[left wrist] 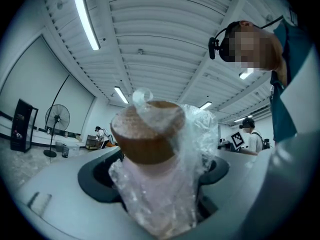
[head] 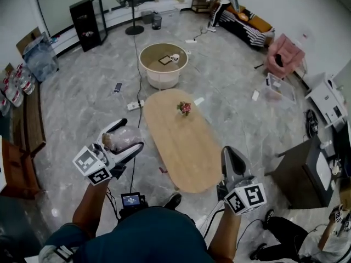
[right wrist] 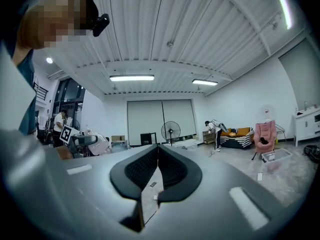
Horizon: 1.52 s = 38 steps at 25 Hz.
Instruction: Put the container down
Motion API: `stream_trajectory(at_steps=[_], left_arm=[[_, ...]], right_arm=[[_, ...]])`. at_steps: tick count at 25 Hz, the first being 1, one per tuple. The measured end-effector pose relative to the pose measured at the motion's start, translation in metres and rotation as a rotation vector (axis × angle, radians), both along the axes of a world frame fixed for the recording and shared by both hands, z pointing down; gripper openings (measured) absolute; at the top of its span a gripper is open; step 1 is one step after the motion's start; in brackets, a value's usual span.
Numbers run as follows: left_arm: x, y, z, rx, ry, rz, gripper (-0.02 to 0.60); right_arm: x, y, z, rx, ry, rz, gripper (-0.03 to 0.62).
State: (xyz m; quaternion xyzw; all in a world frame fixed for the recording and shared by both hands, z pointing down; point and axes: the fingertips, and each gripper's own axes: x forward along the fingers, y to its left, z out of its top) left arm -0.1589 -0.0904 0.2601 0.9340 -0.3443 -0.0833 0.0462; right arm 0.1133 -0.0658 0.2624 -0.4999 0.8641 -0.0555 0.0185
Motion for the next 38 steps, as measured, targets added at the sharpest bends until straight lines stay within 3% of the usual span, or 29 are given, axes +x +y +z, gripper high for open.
stream_trajectory(at_steps=[7,13,29,38], left_arm=[[0.037,-0.016,0.001,-0.011,0.011,-0.053,0.400],[0.074,-0.022,0.000,-0.015,0.002,-0.054,0.400],[0.167,-0.078,0.033,-0.097,0.033,0.104,0.400],[0.185,-0.145,0.066,-0.157,0.047,0.179,0.400]], right_arm=[[0.032,-0.035,0.005,0.011,-0.027,-0.071,0.011],[0.069,-0.042,0.011,0.018,-0.063,-0.068,0.011],[0.162,-0.032,0.042,-0.016,-0.104,0.118,0.011],[0.166,-0.069,0.064,-0.080,-0.091,0.182,0.009]])
